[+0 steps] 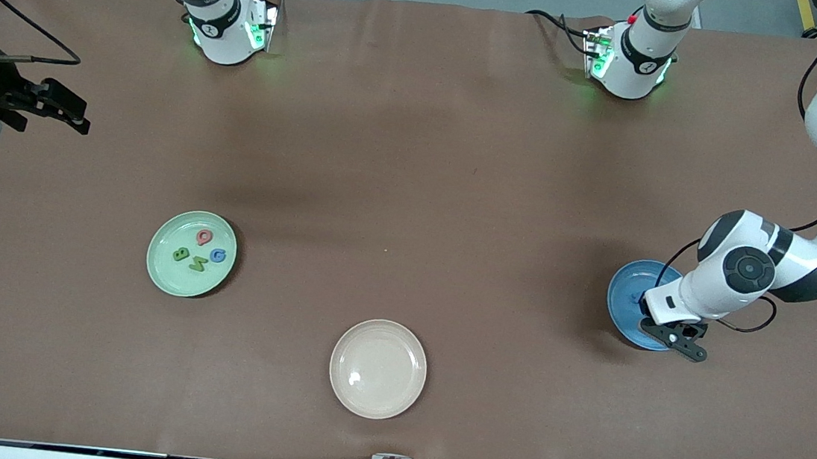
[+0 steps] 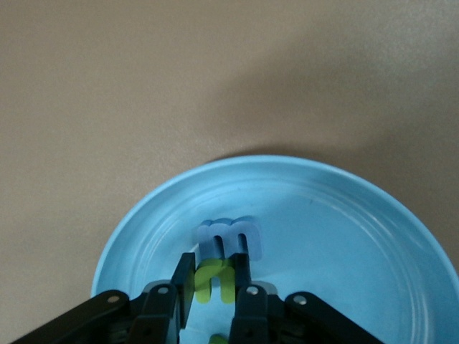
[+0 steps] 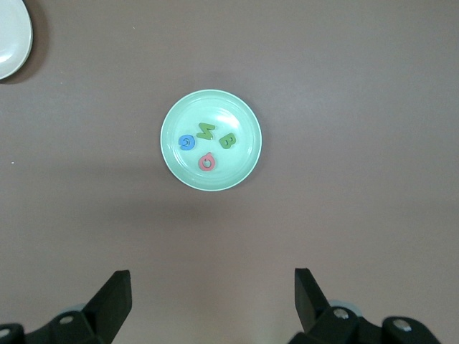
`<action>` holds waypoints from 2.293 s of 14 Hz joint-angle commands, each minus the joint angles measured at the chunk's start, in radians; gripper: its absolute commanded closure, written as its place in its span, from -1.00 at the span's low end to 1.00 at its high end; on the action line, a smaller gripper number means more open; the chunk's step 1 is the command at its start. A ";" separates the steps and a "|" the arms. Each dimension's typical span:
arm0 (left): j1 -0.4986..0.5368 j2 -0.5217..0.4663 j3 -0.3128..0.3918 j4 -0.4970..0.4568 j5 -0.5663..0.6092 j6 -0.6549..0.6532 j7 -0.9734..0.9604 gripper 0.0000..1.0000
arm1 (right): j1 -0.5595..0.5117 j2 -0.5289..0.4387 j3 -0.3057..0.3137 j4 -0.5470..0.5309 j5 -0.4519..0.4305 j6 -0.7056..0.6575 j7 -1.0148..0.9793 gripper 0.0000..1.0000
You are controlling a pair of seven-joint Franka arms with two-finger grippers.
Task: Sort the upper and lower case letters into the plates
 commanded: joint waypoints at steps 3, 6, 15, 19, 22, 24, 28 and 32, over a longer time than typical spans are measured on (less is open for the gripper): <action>-0.017 0.015 0.013 0.034 0.017 0.005 0.000 -0.99 | -0.011 -0.022 0.009 -0.014 0.005 0.013 0.011 -1.00; -0.006 -0.023 -0.001 0.045 -0.014 -0.013 0.002 -1.00 | -0.005 -0.023 0.014 -0.014 0.005 0.010 0.011 -1.00; 0.080 -0.308 -0.186 0.121 -0.374 -0.353 0.043 -1.00 | -0.005 -0.031 0.012 -0.015 0.002 -0.001 0.011 -1.00; 0.167 -0.368 -0.281 0.199 -0.488 -0.494 0.045 -1.00 | -0.007 -0.034 0.014 -0.014 0.002 -0.002 0.011 -1.00; 0.164 -0.497 -0.277 0.200 -0.603 -0.510 0.063 -1.00 | -0.005 -0.034 0.012 -0.014 0.002 0.007 0.010 -1.00; 0.167 -0.554 -0.265 0.192 -0.646 -0.518 0.085 -1.00 | -0.005 -0.032 0.012 -0.014 0.002 0.005 0.011 -1.00; 0.167 -0.644 -0.183 0.209 -0.767 -0.593 0.120 -1.00 | -0.010 -0.029 0.012 -0.015 -0.001 0.007 0.010 -1.00; 0.167 -0.696 -0.108 0.210 -0.845 -0.593 0.114 -1.00 | -0.025 -0.029 0.009 -0.015 -0.003 0.002 0.011 -1.00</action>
